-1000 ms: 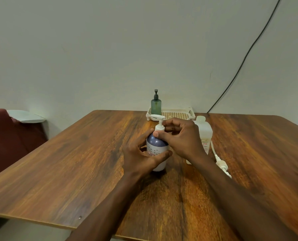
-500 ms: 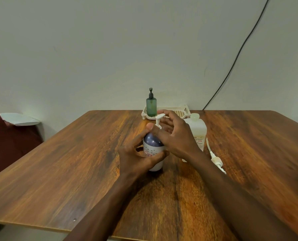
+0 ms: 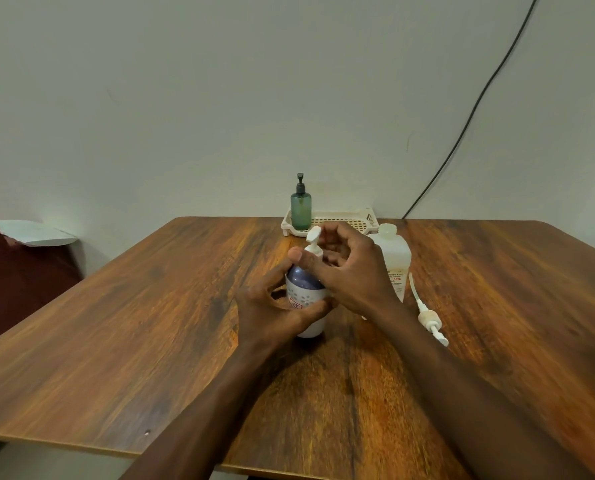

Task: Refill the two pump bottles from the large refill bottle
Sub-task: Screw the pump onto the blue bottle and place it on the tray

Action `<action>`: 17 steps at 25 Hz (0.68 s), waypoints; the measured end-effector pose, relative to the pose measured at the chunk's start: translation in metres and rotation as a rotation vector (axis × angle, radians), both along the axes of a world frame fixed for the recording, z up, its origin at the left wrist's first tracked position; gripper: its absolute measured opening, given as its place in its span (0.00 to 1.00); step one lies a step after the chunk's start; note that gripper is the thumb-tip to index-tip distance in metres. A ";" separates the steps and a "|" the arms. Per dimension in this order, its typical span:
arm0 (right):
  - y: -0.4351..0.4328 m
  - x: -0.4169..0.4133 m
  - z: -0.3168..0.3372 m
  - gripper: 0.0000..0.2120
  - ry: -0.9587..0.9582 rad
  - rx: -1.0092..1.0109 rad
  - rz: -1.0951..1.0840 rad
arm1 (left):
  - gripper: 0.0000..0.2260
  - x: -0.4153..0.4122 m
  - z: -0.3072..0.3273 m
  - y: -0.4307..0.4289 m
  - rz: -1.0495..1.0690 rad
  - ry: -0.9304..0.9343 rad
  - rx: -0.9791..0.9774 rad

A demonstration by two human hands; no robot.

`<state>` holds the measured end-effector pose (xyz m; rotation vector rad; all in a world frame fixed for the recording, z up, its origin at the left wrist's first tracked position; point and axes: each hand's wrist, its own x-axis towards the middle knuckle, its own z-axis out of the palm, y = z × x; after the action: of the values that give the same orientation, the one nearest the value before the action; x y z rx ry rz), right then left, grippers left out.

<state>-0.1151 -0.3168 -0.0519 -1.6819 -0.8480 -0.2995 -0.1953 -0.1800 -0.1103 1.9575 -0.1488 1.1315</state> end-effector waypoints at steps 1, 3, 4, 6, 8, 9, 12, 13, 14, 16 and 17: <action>-0.002 0.001 0.000 0.23 0.083 0.008 0.122 | 0.37 0.000 0.001 0.001 0.006 -0.006 -0.004; -0.006 0.004 0.000 0.21 0.187 0.016 0.274 | 0.38 0.000 0.001 0.004 0.018 -0.001 -0.005; -0.007 0.005 0.000 0.22 0.165 0.017 0.256 | 0.38 0.000 0.001 0.004 0.019 0.006 -0.006; -0.006 0.003 -0.001 0.22 0.071 0.044 0.093 | 0.37 -0.001 -0.001 0.004 0.023 0.012 -0.002; -0.005 -0.001 0.000 0.24 0.035 0.071 -0.074 | 0.36 -0.001 -0.002 0.004 0.014 0.017 0.002; -0.005 -0.003 0.000 0.25 0.015 0.065 -0.123 | 0.35 -0.002 -0.002 0.002 0.004 0.014 -0.001; -0.003 -0.004 -0.003 0.21 0.032 0.023 0.010 | 0.35 -0.004 0.001 0.000 -0.004 -0.005 -0.031; -0.003 -0.004 -0.001 0.21 0.096 0.006 0.123 | 0.36 -0.004 0.002 0.001 -0.005 -0.008 -0.039; -0.003 -0.003 0.000 0.24 0.158 -0.012 0.224 | 0.37 -0.004 0.003 0.001 -0.006 -0.007 -0.041; -0.004 -0.001 0.000 0.27 0.185 -0.028 0.271 | 0.38 -0.004 0.004 0.002 -0.003 -0.008 -0.034; -0.005 -0.001 0.000 0.27 0.162 -0.018 0.230 | 0.38 -0.004 0.004 0.002 -0.001 -0.010 -0.034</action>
<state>-0.1158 -0.3216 -0.0517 -1.5836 -0.9137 0.0025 -0.1993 -0.1785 -0.1064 1.9219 -0.1354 1.1362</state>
